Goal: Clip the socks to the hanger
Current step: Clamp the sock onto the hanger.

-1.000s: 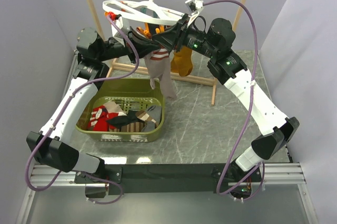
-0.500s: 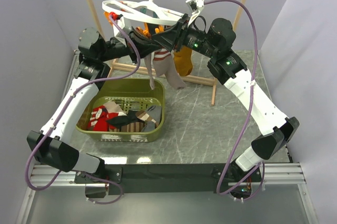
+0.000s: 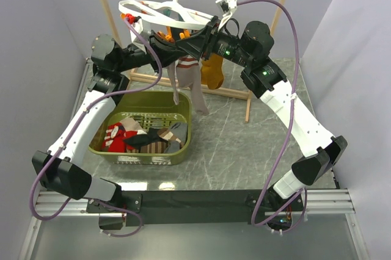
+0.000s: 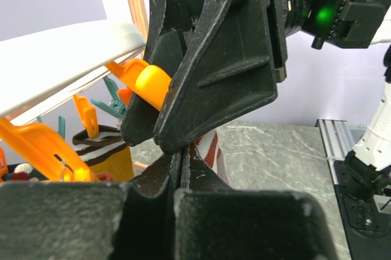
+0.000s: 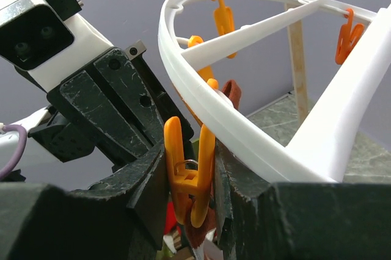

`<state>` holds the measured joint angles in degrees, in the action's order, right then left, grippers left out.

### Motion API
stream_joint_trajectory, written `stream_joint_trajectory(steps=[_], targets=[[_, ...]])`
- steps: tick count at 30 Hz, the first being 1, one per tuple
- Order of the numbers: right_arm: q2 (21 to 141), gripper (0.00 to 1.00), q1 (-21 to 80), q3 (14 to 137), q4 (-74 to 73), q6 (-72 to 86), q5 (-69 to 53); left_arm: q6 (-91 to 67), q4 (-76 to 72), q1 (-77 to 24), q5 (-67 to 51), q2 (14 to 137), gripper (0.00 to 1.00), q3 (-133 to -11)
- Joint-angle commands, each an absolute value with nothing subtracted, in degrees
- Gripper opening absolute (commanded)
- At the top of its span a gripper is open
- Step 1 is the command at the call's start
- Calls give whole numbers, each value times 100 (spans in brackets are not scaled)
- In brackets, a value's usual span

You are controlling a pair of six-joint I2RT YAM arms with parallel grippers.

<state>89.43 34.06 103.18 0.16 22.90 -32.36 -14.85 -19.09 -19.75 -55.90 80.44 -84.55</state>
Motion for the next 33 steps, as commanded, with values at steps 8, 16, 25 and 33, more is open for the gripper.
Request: stream_joint_trajectory(steps=[8,16,25,33], targets=[[8736,0,3401,10336,228,1969,-3208,-1951,-2636,-2004,-5923,7972,0,-8473],[8710,0,3410,10169,466,2224,-3331,-2426,-3173,-1995,-5959,8051,1,-8367],[8754,38,3393,10441,114,2136,-3401,-2057,-2760,-1995,-5722,7840,1,-8218],[8780,72,3393,10740,-281,2329,-3489,-1951,-2611,-1995,-5572,7752,1,-8095]])
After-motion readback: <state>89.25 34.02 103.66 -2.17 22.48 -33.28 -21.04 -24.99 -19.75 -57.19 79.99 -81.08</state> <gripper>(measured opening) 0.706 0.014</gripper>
